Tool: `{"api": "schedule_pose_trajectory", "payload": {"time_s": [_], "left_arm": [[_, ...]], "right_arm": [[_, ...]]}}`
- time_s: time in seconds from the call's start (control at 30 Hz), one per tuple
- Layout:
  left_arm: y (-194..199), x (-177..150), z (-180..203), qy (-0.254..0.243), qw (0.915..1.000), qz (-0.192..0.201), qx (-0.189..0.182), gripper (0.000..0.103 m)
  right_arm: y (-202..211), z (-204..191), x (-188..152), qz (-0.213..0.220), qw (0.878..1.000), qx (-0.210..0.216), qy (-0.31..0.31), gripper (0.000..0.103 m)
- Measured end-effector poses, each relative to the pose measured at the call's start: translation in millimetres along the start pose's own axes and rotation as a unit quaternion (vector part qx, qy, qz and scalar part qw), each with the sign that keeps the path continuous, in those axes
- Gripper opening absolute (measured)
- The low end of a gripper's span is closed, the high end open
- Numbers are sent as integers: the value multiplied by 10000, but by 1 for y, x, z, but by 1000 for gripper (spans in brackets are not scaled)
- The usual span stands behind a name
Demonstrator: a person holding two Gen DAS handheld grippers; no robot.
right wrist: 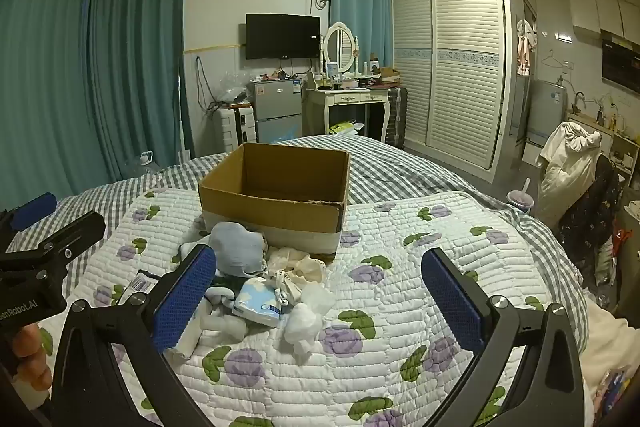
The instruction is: Organize soft objects
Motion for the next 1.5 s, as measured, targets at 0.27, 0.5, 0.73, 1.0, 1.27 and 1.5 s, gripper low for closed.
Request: {"api": "schedule_pose_trajectory", "payload": {"time_s": [0.27,0.5,0.73,1.0,1.27,1.5], "left_arm": [[1,-1,0,-4,10000,20,-1,103],[1,-1,0,-16,10000,2,7,103],[-2,-2,1,-21,10000,-10,25,103],[-5,-3,1,-29,10000,-32,29,103],[-3,-5,1,-50,10000,-28,20,103],[-4,-4,0,-52,10000,-21,25,103]], "right_arm": [[0,1,0,13,10000,-12,-5,103],[0,1,-2,2,10000,-23,17,103],[-1,0,1,-9,10000,-25,18,103],[-4,-1,-2,-39,10000,-26,54,103],[-4,-1,-2,-46,10000,-25,57,103],[-6,-3,-5,-64,9999,-20,83,103]]}}
Point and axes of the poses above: each gripper's, at about its wrist camera, not at the fingertips, and y roughly against the way its jaws point, z to its right, x to its top, the point moved 5 cm from there along -y, roughly the way its jaws point, and after that the axes turned 8 degrees about -z, right-handed, at the moved point
